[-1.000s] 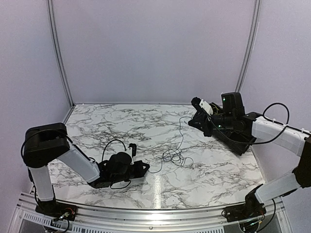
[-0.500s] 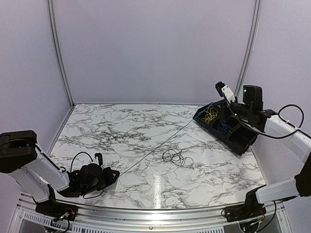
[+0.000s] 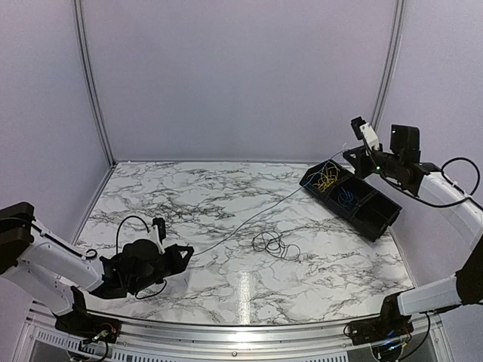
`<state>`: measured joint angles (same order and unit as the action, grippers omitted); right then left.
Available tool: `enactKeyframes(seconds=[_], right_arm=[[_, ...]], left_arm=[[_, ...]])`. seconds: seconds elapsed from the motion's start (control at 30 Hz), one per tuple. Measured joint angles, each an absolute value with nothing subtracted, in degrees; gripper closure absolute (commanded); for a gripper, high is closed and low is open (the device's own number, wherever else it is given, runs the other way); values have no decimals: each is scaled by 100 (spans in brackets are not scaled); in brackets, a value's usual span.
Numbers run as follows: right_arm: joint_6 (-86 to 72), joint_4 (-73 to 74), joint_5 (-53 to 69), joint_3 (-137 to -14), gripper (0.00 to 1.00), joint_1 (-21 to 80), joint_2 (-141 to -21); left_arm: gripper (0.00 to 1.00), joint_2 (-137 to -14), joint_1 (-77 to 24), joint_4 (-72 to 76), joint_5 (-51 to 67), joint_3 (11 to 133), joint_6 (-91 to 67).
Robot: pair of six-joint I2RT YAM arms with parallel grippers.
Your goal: Untangle the cables
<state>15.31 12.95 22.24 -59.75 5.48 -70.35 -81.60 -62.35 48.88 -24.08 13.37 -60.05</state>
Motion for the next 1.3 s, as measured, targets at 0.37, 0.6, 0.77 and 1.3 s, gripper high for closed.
enactKeyframes(seconds=[0.37,0.6,0.77,1.3], right_arm=[[1872,1719,1319,-7500,100,357,-7526],[1892,1822,1039,-7424,100,-156,-8342],[1798,1772,993,-7249,73,-548,-9028],[1717,2689,1715,-7015,36,-958,-8683]], left_arm=[[100,-9612,-6213,3793,-1951,5992,-3522],[100,-11889,-6180,3413,-1542,9052,-3096],[100,-13268,-6149,3181,-1507,10783,-3164],[100,-14346,-6051,2622,-1332,11681,-3710]])
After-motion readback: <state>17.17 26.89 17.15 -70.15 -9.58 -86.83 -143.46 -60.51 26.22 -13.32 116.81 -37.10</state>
